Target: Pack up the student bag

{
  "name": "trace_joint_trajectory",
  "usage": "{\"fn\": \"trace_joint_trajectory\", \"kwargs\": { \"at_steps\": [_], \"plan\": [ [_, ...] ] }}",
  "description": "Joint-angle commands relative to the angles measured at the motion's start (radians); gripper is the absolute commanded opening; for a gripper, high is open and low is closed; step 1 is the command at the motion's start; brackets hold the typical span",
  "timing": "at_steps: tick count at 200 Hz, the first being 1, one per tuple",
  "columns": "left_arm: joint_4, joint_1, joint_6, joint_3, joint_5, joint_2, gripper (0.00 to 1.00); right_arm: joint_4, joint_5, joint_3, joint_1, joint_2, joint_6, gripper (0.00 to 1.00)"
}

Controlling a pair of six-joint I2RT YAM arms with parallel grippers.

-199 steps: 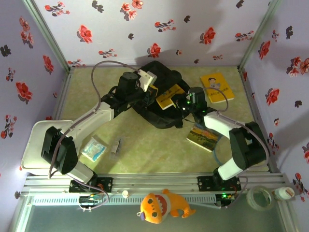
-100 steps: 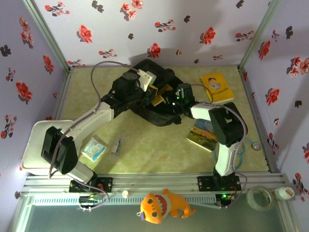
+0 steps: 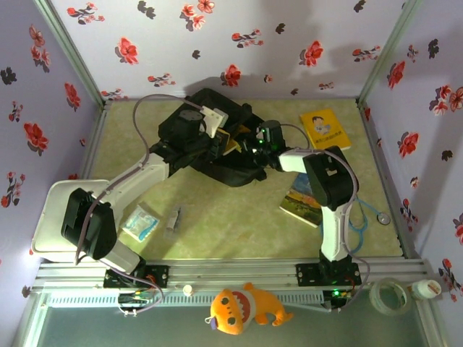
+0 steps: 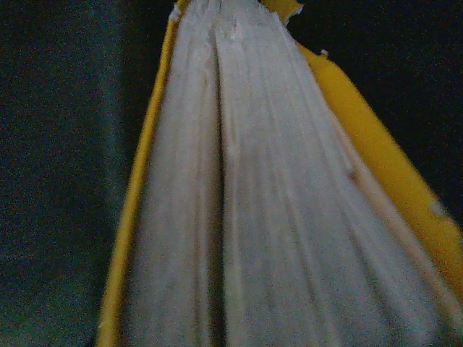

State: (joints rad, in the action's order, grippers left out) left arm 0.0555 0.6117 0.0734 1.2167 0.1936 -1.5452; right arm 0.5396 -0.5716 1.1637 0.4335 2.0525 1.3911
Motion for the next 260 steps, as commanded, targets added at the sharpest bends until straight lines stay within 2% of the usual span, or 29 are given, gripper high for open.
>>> {"fn": "trace_joint_trajectory", "kwargs": {
  "at_steps": [1, 30, 51, 71, 99, 130, 148, 175, 197, 223, 260],
  "plan": [
    [-0.077, -0.013, 0.006, -0.006, 0.000, 0.009, 0.00, 0.024, -0.139, -0.060, -0.009, -0.098, -0.026, 0.11],
    [-0.084, -0.017, 0.008, -0.006, 0.001, 0.014, 0.00, -0.085, -0.180, -0.082, -0.009, -0.149, -0.132, 0.11],
    [-0.091, -0.015, 0.009, -0.006, 0.027, 0.028, 0.00, -0.214, -0.155, -0.032, -0.007, -0.143, -0.215, 0.11],
    [-0.104, -0.017, 0.010, -0.013, 0.064, 0.048, 0.00, -0.253, -0.123, 0.032, 0.000, -0.110, -0.234, 0.11],
    [-0.111, -0.017, 0.011, -0.028, 0.090, 0.071, 0.00, -0.229, -0.063, 0.119, 0.015, -0.050, -0.210, 0.12],
    [-0.115, -0.019, 0.017, -0.047, 0.090, 0.089, 0.00, -0.063, -0.024, 0.180, 0.025, 0.031, -0.114, 0.13],
    [-0.123, -0.023, 0.026, -0.059, 0.089, 0.097, 0.00, -0.044, 0.005, 0.218, 0.033, 0.074, -0.099, 0.15],
    [-0.127, -0.039, 0.038, -0.069, 0.086, 0.099, 0.00, -0.096, 0.053, 0.240, 0.037, 0.091, -0.117, 0.22],
    [-0.125, -0.052, 0.044, -0.079, 0.053, 0.092, 0.00, -0.152, 0.071, 0.214, 0.036, 0.047, -0.142, 0.38],
    [-0.094, -0.079, 0.047, -0.087, 0.007, 0.072, 0.00, -0.215, 0.094, 0.125, 0.031, -0.072, -0.163, 0.50],
    [-0.075, -0.121, 0.084, -0.100, -0.014, 0.041, 0.00, -0.367, 0.139, -0.040, 0.028, -0.316, -0.218, 0.59]
  ]
}}
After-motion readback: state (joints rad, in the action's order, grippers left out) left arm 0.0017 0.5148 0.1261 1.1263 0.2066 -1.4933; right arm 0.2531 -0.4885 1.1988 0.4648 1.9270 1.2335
